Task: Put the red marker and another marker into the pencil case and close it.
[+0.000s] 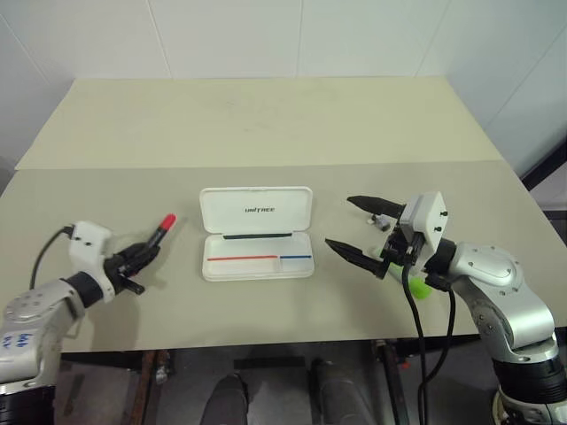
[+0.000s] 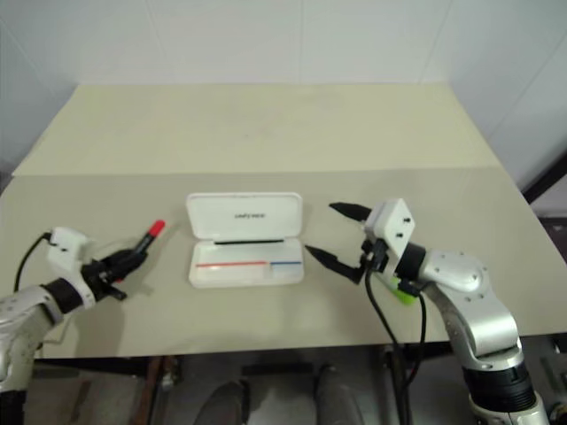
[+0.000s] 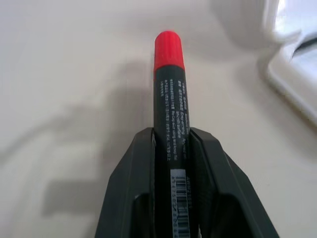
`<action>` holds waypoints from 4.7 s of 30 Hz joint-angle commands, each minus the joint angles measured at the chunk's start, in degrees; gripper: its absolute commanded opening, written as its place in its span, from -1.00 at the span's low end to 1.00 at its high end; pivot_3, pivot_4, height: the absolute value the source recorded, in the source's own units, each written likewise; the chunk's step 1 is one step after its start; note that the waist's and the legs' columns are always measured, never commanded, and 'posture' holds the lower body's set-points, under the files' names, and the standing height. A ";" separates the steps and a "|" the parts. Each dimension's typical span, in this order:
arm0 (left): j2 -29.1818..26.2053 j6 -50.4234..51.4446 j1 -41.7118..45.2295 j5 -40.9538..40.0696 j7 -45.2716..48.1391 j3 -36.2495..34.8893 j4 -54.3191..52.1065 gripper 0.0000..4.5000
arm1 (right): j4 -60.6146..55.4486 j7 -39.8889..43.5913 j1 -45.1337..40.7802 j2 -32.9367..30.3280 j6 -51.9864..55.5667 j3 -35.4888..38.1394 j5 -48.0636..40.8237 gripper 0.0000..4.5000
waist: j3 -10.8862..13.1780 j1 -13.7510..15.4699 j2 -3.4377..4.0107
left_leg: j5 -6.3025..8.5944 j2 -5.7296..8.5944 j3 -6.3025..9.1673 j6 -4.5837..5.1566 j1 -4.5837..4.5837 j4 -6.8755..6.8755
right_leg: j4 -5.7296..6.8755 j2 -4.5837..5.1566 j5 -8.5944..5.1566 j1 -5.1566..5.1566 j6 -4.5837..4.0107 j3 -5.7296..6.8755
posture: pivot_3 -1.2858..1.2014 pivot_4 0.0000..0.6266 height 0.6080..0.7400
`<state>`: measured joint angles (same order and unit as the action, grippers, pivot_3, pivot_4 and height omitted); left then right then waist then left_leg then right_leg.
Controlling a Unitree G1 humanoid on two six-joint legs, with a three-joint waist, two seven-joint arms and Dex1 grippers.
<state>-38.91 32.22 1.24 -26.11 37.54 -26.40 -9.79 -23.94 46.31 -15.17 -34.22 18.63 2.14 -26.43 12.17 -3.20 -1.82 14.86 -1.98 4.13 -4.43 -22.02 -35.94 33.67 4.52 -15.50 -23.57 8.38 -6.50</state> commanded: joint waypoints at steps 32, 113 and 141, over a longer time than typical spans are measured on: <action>-3.17 -26.66 27.58 16.04 26.79 32.76 14.72 -0.75 | -10.47 -4.31 8.32 -2.30 2.32 5.28 -0.97 1.00 | 0.01 0.20 0.00 | 0.04 0.01 0.00 -0.03 -0.12 -0.01 | 0.06 -0.01 0.16 -0.08 0.31 0.01 | 0.03 -0.52 1.00; -10.43 -9.48 20.25 -8.14 31.19 16.07 -8.39 1.00 | 12.97 2.30 27.45 -3.75 -3.12 15.77 1.75 0.07 | 0.01 0.96 0.00 | 0.01 0.02 -0.03 0.05 -0.07 -0.14 | -0.13 -0.01 0.07 0.08 0.15 -0.04 | 0.03 -0.52 1.00; -14.90 -24.96 11.02 -2.40 38.82 10.41 3.22 1.00 | 7.14 14.14 -8.25 -4.67 5.03 -7.41 0.80 -0.51 | 0.05 -0.02 0.06 | 0.01 0.01 -0.04 0.05 -0.10 -0.05 | 0.02 -0.01 0.08 -0.04 0.17 -0.06 | 0.03 -0.52 1.00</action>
<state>-52.97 8.55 12.66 -28.74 76.15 -14.29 -6.58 -16.36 58.93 -22.31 -39.43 24.14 -4.20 -25.16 12.22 -3.22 -1.76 14.87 -1.97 4.09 -4.37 -22.13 -35.98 33.70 4.51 -15.42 -23.62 8.56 -6.57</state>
